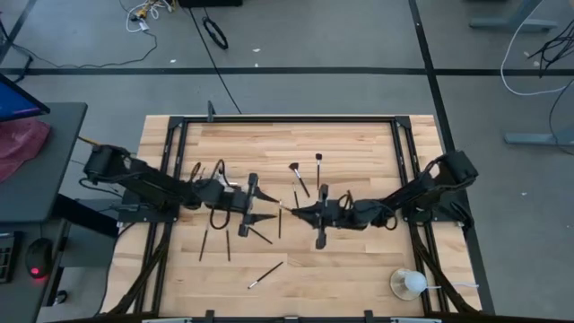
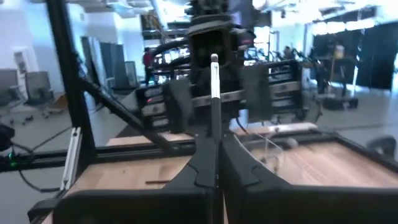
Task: Put items in baskets/containers
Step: Put the black eyeshadow brush into the transparent organizer
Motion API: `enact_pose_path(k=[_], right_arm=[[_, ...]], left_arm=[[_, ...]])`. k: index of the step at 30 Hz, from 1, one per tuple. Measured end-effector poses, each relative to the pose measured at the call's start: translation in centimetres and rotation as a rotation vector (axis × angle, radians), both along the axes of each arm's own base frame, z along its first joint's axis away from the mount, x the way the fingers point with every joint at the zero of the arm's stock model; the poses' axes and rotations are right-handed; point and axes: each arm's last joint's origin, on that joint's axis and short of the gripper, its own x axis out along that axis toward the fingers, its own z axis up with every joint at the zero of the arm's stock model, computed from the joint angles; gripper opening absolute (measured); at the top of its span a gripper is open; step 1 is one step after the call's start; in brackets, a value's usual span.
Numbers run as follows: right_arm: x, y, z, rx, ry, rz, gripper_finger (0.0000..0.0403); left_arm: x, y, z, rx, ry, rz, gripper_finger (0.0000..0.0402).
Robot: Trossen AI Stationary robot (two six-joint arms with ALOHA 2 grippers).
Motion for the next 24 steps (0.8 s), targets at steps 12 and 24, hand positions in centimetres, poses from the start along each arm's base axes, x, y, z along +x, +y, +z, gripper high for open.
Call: enact_pose_path(k=[12, 24], right_arm=[[1.6, 0.1, 0.3, -0.05, -0.014, -0.017, 0.0006], [1.6, 0.1, 0.3, -0.047, -0.018, -0.016, 0.0008]], left_arm=[[0.1, -0.1, 1.0, -0.044, -0.099, -0.088, 0.0218], [0.8, -0.2, 1.8, -0.038, -0.103, -0.084, 0.0076]])
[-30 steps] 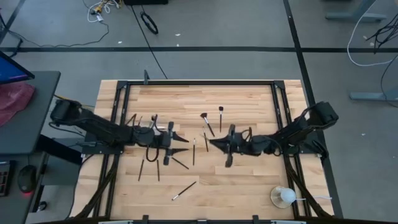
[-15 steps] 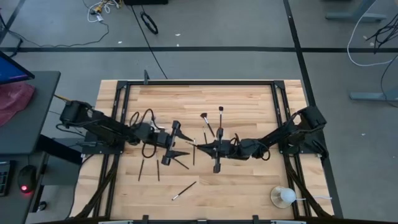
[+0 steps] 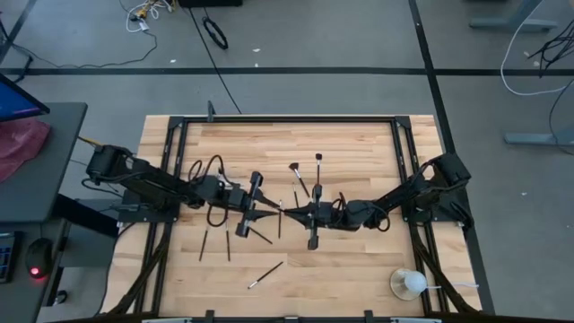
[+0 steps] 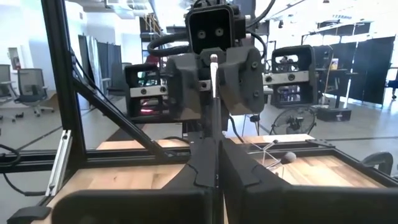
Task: Put items in baskets/containers
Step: Put the black eyeshadow brush into the transparent organizer
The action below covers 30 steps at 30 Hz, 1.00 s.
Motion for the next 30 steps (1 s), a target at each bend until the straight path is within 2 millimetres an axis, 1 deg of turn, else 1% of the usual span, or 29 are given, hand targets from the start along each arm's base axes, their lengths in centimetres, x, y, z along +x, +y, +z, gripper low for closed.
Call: enact_pose_path(k=[3, 5, 8, 10, 14, 16, 18, 23, 26, 28, 30], right_arm=[[0.0, 0.0, 0.0, -0.001, 0.002, 0.004, 0.0008], [0.0, 0.0, -0.1, -0.003, 0.008, 0.003, 0.001], [0.0, 0.0, -0.2, -0.01, 0.036, -0.015, 0.0023], [-0.1, -0.2, -0.1, -0.013, 0.061, -0.054, 0.004], [-0.6, -0.7, 0.7, 0.023, 0.116, -0.155, 0.0079], [-0.9, -0.8, 0.6, 0.032, 0.167, -0.184, 0.0098], [-0.9, -0.9, 0.4, 0.038, 0.194, -0.199, 0.0115], [-0.8, -1.2, -0.2, 0.044, 0.233, -0.208, 0.0141], [-0.8, -1.4, -0.3, 0.045, 0.236, -0.212, 0.0147], [-0.8, -1.4, -0.3, 0.042, 0.244, -0.214, 0.0148], [-0.8, -1.4, -0.3, 0.042, 0.241, -0.213, 0.0148]], left_arm=[[0.0, 0.0, -0.1, 0.004, 0.013, 0.001, 0.0034], [0.0, 0.0, -0.2, 0.01, 0.024, 0.001, 0.0017], [0.1, 0.0, -0.5, 0.009, 0.051, 0.001, 0.0018], [-0.1, 0.1, -0.4, 0.011, 0.083, 0.013, 0.002], [-1.3, 0.4, 0.5, 0.005, 0.2, 0.076, 0.0017], [-2.2, 0.7, 1.6, 0.004, 0.282, 0.131, 0.0017], [-3.3, 0.9, 2.9, 0.017, 0.399, 0.204, 0.0019], [-6.6, 1.2, 7.6, 0.044, 0.731, 0.45, 0.002], [-8.5, 1.8, 10.1, -0.004, 0.897, 0.58, 0.002], [-9.7, 2.3, 10.7, -0.044, 1.005, 0.649, 0.0021], [-10.6, 2.8, 10.7, -0.077, 1.079, 0.727, 0.0021]])
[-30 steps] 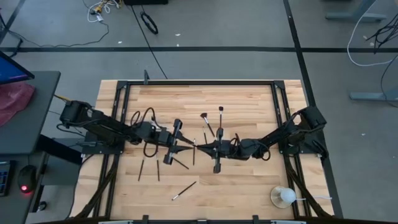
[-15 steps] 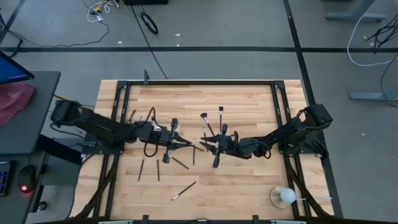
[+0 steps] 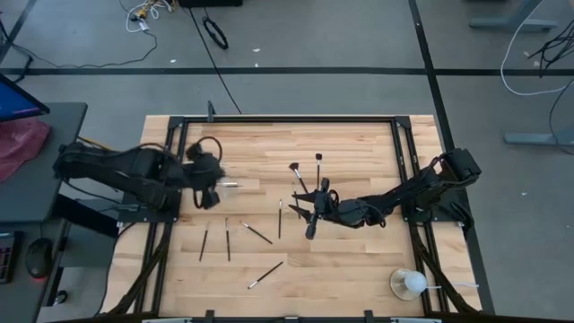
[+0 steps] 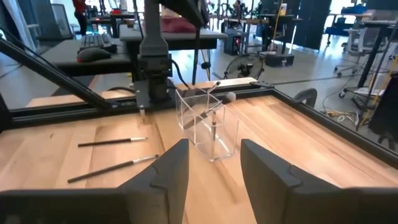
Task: Put items in baskets/containers
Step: Put the black eyeshadow brush into the transparent organizer
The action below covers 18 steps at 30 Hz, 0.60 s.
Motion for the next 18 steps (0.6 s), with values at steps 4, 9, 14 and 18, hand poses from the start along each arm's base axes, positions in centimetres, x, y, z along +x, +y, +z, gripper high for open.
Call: enact_pose_path(k=[4, 9, 14, 18], right_arm=[[0.0, 0.0, -0.1, 0.001, 0.008, 0.002, 0.0148], [0.0, 0.0, -0.1, 0.018, 0.009, 0.009, 0.0148], [0.0, 0.1, -0.2, 0.018, 0.013, 0.01, 0.0148], [0.0, 0.1, -0.2, 0.018, 0.015, 0.01, 0.0147]], left_arm=[[-1.4, 1.0, -0.8, 0.026, 0.115, 0.165, 0.0022], [-1.2, 1.5, -2.6, 0.013, 0.117, 0.22, 0.0023], [-1.5, 2.0, -4.8, -0.073, 0.189, 0.269, 0.0023], [-1.8, 2.5, -6.5, -0.102, 0.241, 0.309, 0.0023]])
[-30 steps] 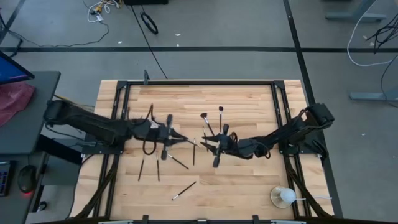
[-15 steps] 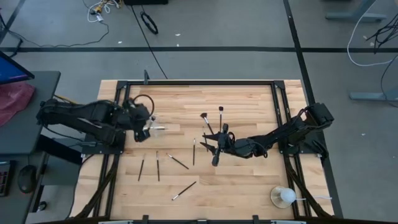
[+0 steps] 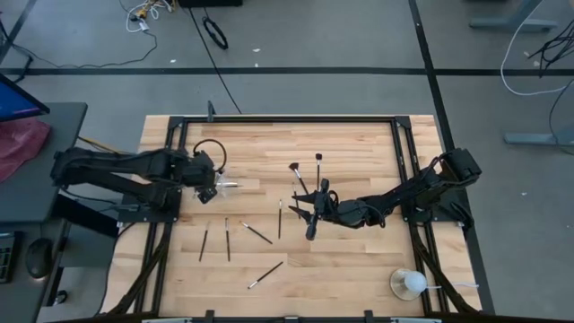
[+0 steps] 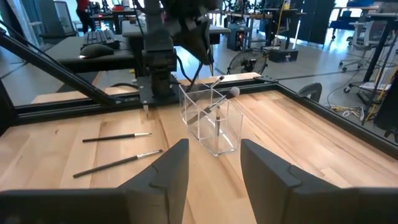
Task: Put items in baskets/containers
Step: Put the black eyeshadow brush into the transparent organizer, then put the black highlighter brush into the transparent organizer
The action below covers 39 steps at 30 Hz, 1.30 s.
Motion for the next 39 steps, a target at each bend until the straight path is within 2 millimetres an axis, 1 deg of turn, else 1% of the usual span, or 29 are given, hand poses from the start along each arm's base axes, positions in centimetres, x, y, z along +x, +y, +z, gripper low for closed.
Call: enact_pose_path(k=[4, 9, 17, 21, 30, 32, 35, 39], right_arm=[[0.0, 0.0, 0.0, 0.0, 0.0, 0.0, 0.0146], [0.0, 0.0, 0.0, 0.0, 0.0, 0.0, 0.0145], [0.0, 0.0, 0.0, 0.0, -0.001, 0.0, 0.0144], [0.0, 0.0, 0.0, 0.0, -0.001, 0.0, 0.0141], [0.0, 0.0, 0.0, -0.001, 0.0, 0.0, 0.0141], [0.0, 0.0, 0.0, -0.001, 0.0, 0.0, 0.0141], [0.0, 0.0, -0.1, -0.004, 0.007, 0.0, 0.0141], [0.0, -0.3, -0.5, 0.013, 0.047, -0.015, 0.0141]], left_arm=[[-0.2, 0.5, -1.8, -0.041, 0.03, 0.037, 0.0023], [-0.5, 1.0, -3.3, -0.043, 0.063, 0.074, 0.0023], [-0.5, 1.1, -3.9, -0.044, 0.059, 0.084, 0.0029], [-0.5, 1.1, -3.9, -0.043, 0.058, 0.084, 0.0051], [-0.5, 1.2, -3.9, -0.025, 0.063, 0.085, 0.0115], [-0.6, 1.2, -3.5, -0.022, 0.082, 0.074, 0.0124], [-0.4, 1.2, -2.1, -0.019, 0.062, 0.065, 0.0132], [-0.1, 1.2, 0.7, 0.033, 0.004, 0.047, 0.0135]])
